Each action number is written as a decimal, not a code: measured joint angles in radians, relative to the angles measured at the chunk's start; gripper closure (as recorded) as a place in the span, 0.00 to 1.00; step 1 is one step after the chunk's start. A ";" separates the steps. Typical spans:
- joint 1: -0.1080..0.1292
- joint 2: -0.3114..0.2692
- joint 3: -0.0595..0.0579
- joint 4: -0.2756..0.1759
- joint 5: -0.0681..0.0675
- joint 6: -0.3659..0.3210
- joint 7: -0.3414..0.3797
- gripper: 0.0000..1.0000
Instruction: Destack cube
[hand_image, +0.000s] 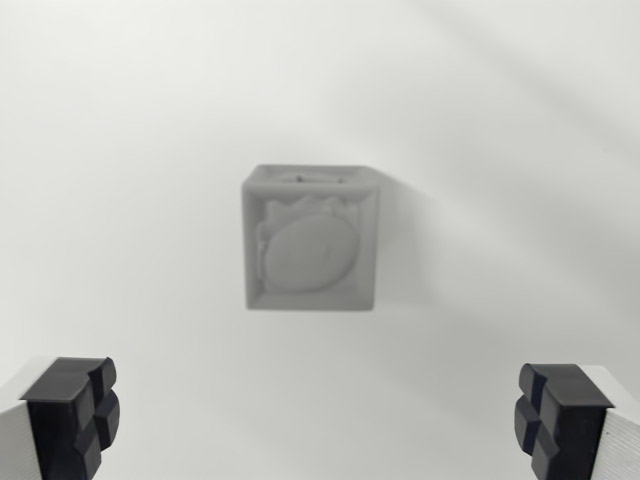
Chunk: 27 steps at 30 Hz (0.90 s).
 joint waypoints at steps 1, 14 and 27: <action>0.000 -0.009 0.000 0.001 0.000 -0.010 0.000 0.00; 0.000 -0.112 0.000 0.029 0.002 -0.141 -0.002 0.00; 0.000 -0.184 0.000 0.072 0.003 -0.255 -0.003 0.00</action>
